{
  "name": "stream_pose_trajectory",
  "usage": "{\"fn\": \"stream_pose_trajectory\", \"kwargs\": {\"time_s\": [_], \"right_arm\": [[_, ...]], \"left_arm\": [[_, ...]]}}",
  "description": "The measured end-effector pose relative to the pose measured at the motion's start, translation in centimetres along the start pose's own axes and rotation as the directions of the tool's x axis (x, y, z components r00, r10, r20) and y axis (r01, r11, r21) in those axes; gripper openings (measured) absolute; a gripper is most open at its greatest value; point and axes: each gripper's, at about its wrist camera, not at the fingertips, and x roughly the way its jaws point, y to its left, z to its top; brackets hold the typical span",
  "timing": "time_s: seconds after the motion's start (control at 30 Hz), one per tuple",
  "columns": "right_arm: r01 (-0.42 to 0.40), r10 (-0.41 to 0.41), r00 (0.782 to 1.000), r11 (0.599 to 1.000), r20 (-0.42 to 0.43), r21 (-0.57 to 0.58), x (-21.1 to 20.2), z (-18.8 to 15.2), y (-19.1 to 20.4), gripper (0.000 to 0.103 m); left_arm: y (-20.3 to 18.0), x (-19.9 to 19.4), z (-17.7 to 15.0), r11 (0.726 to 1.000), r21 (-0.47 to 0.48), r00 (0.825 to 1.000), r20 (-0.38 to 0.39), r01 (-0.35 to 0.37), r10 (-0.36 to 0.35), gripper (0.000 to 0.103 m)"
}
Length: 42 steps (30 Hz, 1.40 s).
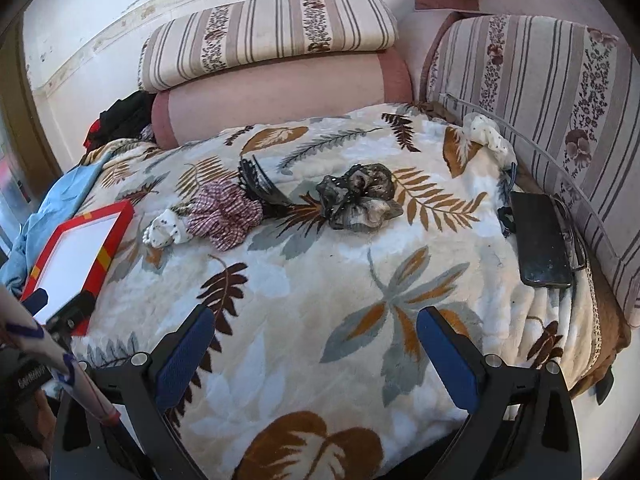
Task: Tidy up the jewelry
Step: 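Move both tools toward the row of scrunchies on the blanket, then grasp the black sheer scrunchie with the right tool while the left tool grasps the plaid scrunchie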
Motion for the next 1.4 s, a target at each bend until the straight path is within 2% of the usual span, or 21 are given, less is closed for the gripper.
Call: {"fn": "stream_pose_trajectory", "kwargs": {"time_s": [0.2,0.4,0.53,0.77,0.83,0.9,1.0,1.2,1.23,1.3,1.33,1.4], "right_arm": [[0.024,-0.024,1.0,0.999,-0.014,0.023,0.9,0.2,-1.0,0.102],[0.015,-0.013,1.0,0.998,-0.029,0.066,2.1,1.0,-2.0,0.102],[0.015,-0.013,1.0,0.996,-0.024,0.089,2.6,1.8,-2.7,0.101],[0.004,-0.006,1.0,0.981,0.007,0.196,3.6,4.4,-5.4,0.097],[0.011,-0.014,1.0,0.972,0.012,0.233,4.3,5.6,-6.2,0.092],[0.008,-0.009,1.0,0.962,0.005,0.273,5.5,6.8,-6.9,0.089],[0.001,0.003,1.0,0.943,-0.012,0.332,8.0,8.4,-7.9,0.088],[0.006,0.009,0.999,0.917,-0.037,0.398,12.9,10.1,-8.9,0.088],[0.013,0.005,0.999,0.918,-0.044,0.397,13.7,10.2,-8.9,0.088],[0.028,0.004,0.997,0.921,-0.08,0.388,15.2,10.2,-8.9,0.088],[0.011,0.031,0.995,0.919,-0.098,0.393,15.9,10.1,-9.0,0.087],[0.006,0.046,0.991,0.919,-0.122,0.395,16.8,9.8,-8.9,0.08]], "left_arm": [[2.1,1.8,0.5,0.999,-0.054,1.0,-0.028,0.002,-0.004,0.1],[2.4,3.5,2.3,0.996,-0.046,0.997,-0.021,0.078,-0.079,0.1],[1.7,5.4,3.6,0.988,-0.045,0.988,-0.044,0.148,-0.15,0.1],[-1.5,7.8,6.4,0.977,0.014,0.976,-0.042,0.214,-0.213,0.088],[-2.6,8.7,7.2,0.97,0.016,0.969,-0.047,0.242,-0.241,0.081],[-3.6,9.8,7.9,0.96,0.002,0.959,-0.052,0.278,-0.278,0.071],[-4.5,11.5,8.0,0.951,-0.003,0.949,-0.072,0.308,-0.308,0.064],[-4.8,12.7,7.1,0.931,0.031,0.93,-0.072,0.364,-0.362,0.064],[-4.8,12.9,7.2,0.931,0.035,0.931,-0.069,0.362,-0.359,0.064],[-4.9,13.3,7.4,0.927,0.036,0.926,-0.066,0.374,-0.372,0.064],[-5.1,13.4,7.5,0.922,0.037,0.922,-0.066,0.385,-0.382,0.064],[-5.8,13.7,7.6,0.919,0.051,0.919,-0.064,0.392,-0.389,0.064]]}}
